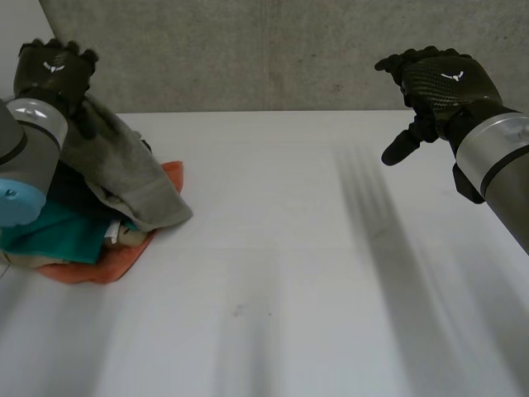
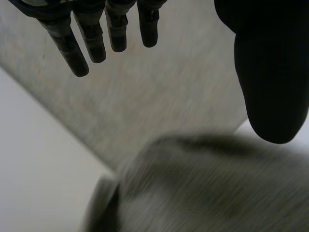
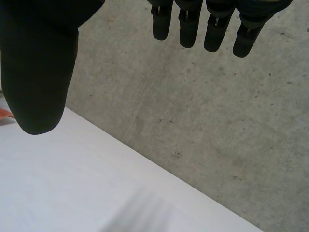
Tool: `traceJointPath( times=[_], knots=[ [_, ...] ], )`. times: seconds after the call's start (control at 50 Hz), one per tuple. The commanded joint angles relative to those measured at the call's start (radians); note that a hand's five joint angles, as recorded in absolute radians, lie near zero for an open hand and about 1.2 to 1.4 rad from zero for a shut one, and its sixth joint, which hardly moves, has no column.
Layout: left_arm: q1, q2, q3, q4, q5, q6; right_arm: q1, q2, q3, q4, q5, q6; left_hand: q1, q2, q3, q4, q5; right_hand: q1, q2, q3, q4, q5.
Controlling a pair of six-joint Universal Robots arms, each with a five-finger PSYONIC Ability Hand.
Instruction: Fold the laundry.
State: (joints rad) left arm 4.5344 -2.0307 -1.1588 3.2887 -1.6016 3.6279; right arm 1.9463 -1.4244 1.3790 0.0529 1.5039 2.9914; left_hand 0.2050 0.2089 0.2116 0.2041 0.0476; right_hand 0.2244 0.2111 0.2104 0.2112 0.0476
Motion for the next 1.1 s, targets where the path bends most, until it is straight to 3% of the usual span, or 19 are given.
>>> traceJointPath(
  times=[0.02,0.08,0.12,0.14,0.16,0.18,0.2,0.28,0.44,0.54,0.66,0.72,0.82,0.88,0.9,0.94,1.02,1.1],
  knots=[
    [0.1,-0.241,0.157,0.075,-0.008,0.127,0.0,0.002,0.008,-0.001,-0.001,0.0,-0.027,-0.031,-0.033,-0.026,-0.044,-0.05,-0.037,-0.036,-0.037,-0.048],
    [0.109,-0.305,0.2,0.106,0.0,0.147,0.0,0.013,0.009,-0.001,-0.002,-0.002,0.014,0.01,0.007,0.015,-0.003,-0.05,-0.037,-0.036,-0.037,-0.048],
    [0.11,-0.344,0.232,0.114,0.003,0.164,0.0,0.021,0.009,-0.001,-0.002,-0.005,0.204,0.2,0.198,0.205,0.187,-0.05,-0.037,-0.036,-0.037,-0.048],
    [0.109,-0.353,0.238,0.114,0.003,0.17,0.0,0.024,0.009,-0.001,-0.002,-0.011,0.403,0.399,0.396,0.404,0.386,-0.05,-0.037,-0.036,-0.037,-0.048],
    [0.1,-0.356,0.243,0.12,0.0,0.178,0.0,0.025,0.009,-0.001,-0.001,-0.014,0.94,0.936,0.933,0.94,0.922,-0.05,-0.037,-0.036,-0.037,-0.048],
    [0.097,-0.356,0.243,0.124,-0.004,0.176,-0.001,0.025,0.009,-0.001,-0.001,-0.017,1.189,1.185,1.182,1.19,1.172,-0.05,-0.037,-0.036,-0.037,-0.048],
    [0.094,-0.355,0.243,0.127,-0.007,0.169,-0.001,0.025,0.009,-0.001,-0.001,-0.023,1.191,1.187,1.185,1.192,1.174,-0.05,-0.037,-0.036,-0.037,-0.048],
    [0.048,-0.254,0.234,0.138,-0.014,0.127,-0.001,0.025,0.009,-0.001,0.001,-0.046,1.191,1.187,1.185,1.192,1.174,-0.05,-0.037,-0.036,-0.037,-0.048],
    [-0.116,0.016,0.177,0.149,-0.007,-0.061,-0.009,0.025,0.008,-0.004,0.001,-0.058,1.191,1.187,1.185,1.192,1.174,-0.05,-0.037,-0.036,-0.037,-0.048],
    [-0.26,0.131,0.133,0.138,-0.006,-0.182,-0.013,0.024,0.003,-0.004,0.001,-0.06,1.191,1.187,1.185,1.192,1.174,-0.05,-0.037,-0.036,-0.037,-0.048],
    [-0.447,0.124,0.041,0.097,-0.007,-0.314,-0.018,0.021,-0.004,-0.007,0.002,-0.06,1.191,1.187,1.185,1.192,1.174,-0.05,-0.037,-0.036,-0.037,-0.048],
    [-0.485,0.09,0.008,0.072,-0.009,-0.331,-0.03,0.019,-0.008,-0.01,0.004,-0.06,1.191,1.187,1.185,1.192,1.174,-0.05,-0.037,-0.036,-0.037,-0.048],
    [-0.56,-0.109,-0.022,-0.024,-0.014,-0.338,-0.079,0.027,-0.014,-0.007,-0.002,-0.06,1.191,1.187,1.185,1.192,1.174,-0.05,-0.037,-0.036,-0.037,-0.048],
    [-0.592,-0.183,-0.013,-0.087,-0.015,-0.334,-0.093,0.047,-0.018,-0.004,-0.002,-0.075,0.925,0.922,0.919,0.926,0.908,-0.05,-0.037,-0.036,-0.037,-0.048],
    [-0.603,-0.213,-0.009,-0.125,-0.018,-0.336,-0.095,0.058,-0.018,-0.002,-0.002,-0.083,0.645,0.642,0.639,0.646,0.628,-0.05,-0.037,-0.036,-0.037,-0.048],
    [-0.609,-0.232,-0.004,-0.152,-0.018,-0.336,-0.096,0.088,-0.023,-0.001,-0.002,-0.106,0.377,0.373,0.37,0.378,0.36,-0.05,-0.037,-0.036,-0.037,-0.048],
    [-0.611,-0.211,-0.009,-0.176,-0.023,-0.339,-0.099,0.133,-0.037,0.008,0.01,-0.178,0.208,0.205,0.202,0.209,0.191,-0.05,-0.037,-0.036,-0.037,-0.048],
    [-0.603,-0.091,-0.044,-0.179,-0.037,-0.342,-0.099,0.139,-0.043,0.045,0.013,-0.218,0.073,0.069,0.067,0.074,0.056,-0.05,-0.037,-0.036,-0.037,-0.048]
  ],
)
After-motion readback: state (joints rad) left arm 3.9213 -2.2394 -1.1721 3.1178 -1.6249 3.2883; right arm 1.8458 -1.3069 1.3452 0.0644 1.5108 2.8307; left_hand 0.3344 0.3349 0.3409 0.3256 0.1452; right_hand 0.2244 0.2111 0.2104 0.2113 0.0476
